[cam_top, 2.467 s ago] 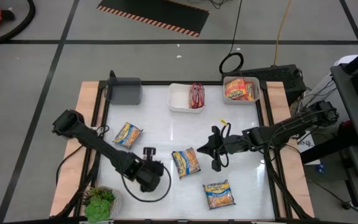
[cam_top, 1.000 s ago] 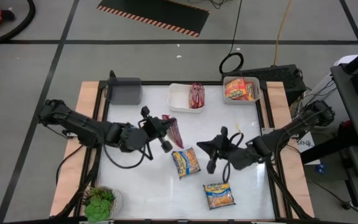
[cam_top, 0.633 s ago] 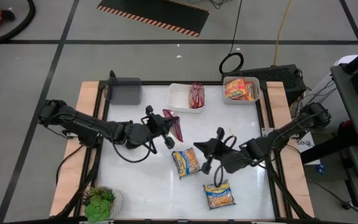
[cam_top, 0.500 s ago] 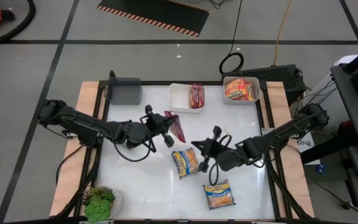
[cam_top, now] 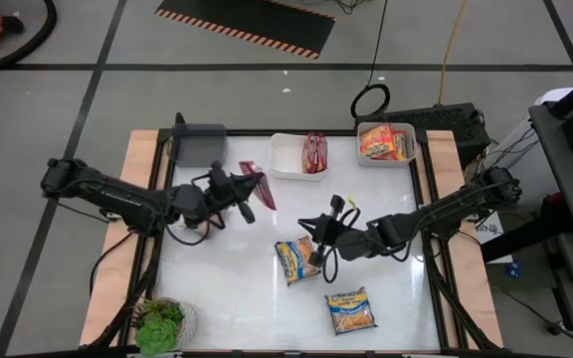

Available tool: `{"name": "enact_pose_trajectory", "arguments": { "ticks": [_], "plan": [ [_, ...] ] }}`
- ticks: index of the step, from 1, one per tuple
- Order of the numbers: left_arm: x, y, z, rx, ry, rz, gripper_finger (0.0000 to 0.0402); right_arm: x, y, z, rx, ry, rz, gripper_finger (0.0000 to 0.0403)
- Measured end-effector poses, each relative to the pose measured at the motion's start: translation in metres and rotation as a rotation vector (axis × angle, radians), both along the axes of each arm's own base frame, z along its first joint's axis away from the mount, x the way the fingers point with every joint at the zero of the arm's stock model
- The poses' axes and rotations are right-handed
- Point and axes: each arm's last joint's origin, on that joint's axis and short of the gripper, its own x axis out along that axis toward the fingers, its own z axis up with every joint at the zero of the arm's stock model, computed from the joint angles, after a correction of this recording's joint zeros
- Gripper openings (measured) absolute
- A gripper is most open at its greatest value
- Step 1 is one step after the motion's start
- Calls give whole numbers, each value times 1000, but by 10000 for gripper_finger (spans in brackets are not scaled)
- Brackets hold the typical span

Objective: Sort Maruchan noodles
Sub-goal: Put the red noodle pack into the white bin

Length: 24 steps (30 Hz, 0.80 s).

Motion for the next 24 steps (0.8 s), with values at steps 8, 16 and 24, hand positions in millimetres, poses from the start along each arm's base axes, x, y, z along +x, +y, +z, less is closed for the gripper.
{"name": "enact_pose_trajectory", "arguments": {
  "ticks": [8,16,24],
  "plan": [
    [-16,2,-2,5,-39,-5,3,0,-3,-3,-62,34,15,109],
    [-16,1,-3,17,-29,-8,3,1,-5,-1,-94,29,17,187],
    [-16,-1,0,7,-59,-17,3,1,-6,1,-85,-10,-57,219]
  ]
}}
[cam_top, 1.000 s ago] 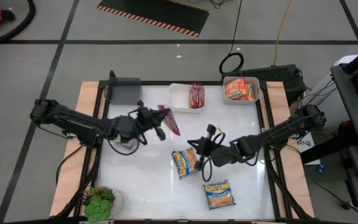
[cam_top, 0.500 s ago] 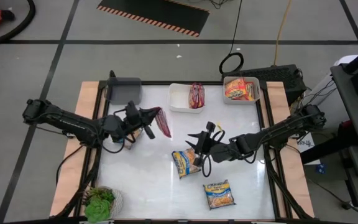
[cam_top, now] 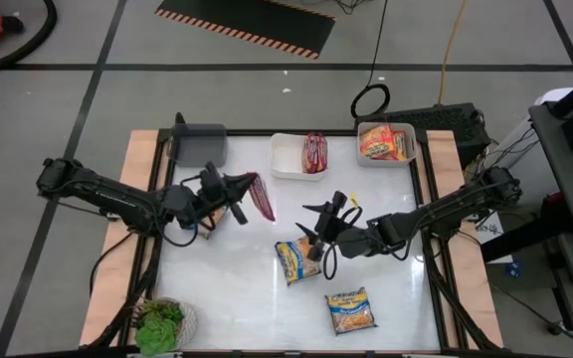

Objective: Sort Maruchan noodles
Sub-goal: Put the red noodle pack into the white bin

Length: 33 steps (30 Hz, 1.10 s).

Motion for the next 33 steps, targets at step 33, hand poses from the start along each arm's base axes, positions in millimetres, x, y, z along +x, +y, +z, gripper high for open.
{"name": "enact_pose_trajectory", "arguments": {
  "ticks": [33],
  "plan": [
    [26,34,-10,-267,-319,48,3,-34,0,-33,-76,-375,-5,238]
  ]
}}
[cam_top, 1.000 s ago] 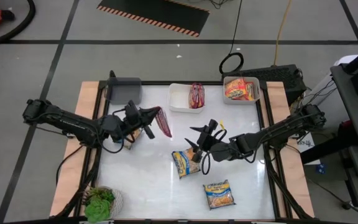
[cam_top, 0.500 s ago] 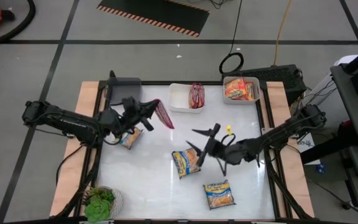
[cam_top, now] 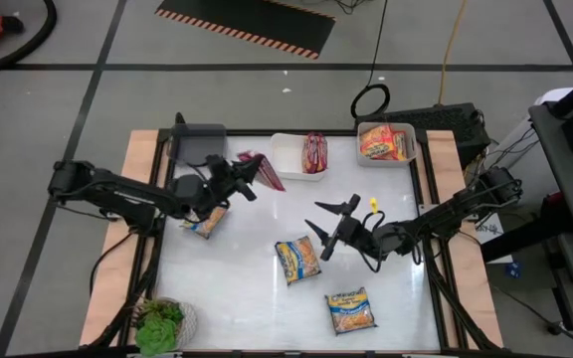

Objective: Sort Maruchan noodles
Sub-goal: Put the red noodle pack into the white bin

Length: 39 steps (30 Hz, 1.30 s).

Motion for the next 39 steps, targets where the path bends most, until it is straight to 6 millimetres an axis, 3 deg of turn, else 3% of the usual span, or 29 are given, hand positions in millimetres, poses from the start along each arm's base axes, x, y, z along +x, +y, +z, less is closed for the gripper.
{"name": "enact_pose_trajectory", "arguments": {
  "ticks": [6,19,33,39],
  "plan": [
    [12,-1,-12,-1,-40,-10,2,0,0,0,-4,5,0,238],
    [13,-2,-9,22,-72,-57,1,3,0,-5,2,-5,-53,238],
    [14,-3,-8,18,-79,-79,0,70,13,-23,-125,93,-99,238],
    [14,-9,-8,16,-81,-101,0,79,11,-17,-143,91,-157,238]
  ]
}}
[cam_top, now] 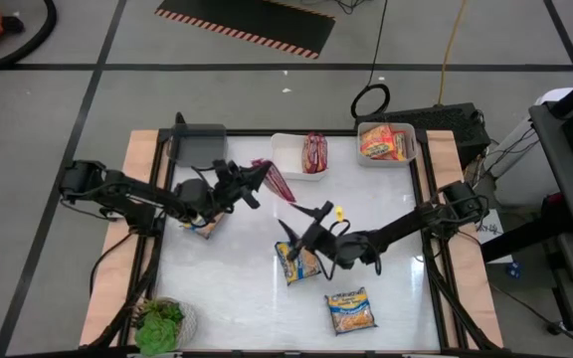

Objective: Sort Maruchan noodles
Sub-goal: Put the red noodle pack into the white bin

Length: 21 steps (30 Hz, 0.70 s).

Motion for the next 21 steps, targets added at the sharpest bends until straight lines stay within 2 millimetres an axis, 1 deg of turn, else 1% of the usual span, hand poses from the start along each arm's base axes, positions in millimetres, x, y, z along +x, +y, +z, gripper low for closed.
{"name": "enact_pose_trajectory", "arguments": {
  "ticks": [4,8,10,16,21],
  "plan": [
    [0,-6,0,10,6,-18,0,-4,-3,-2,97,-68,-102,238],
    [0,-10,0,18,11,-30,0,-4,0,-6,172,-115,-65,238],
    [0,-12,0,33,21,-30,0,-5,2,-7,176,-111,-68,238],
    [0,-14,0,50,31,-33,0,-8,2,-7,171,-111,-161,238],
    [0,-13,0,53,33,-28,0,-6,-4,-5,191,-143,-156,238]
  ]
}}
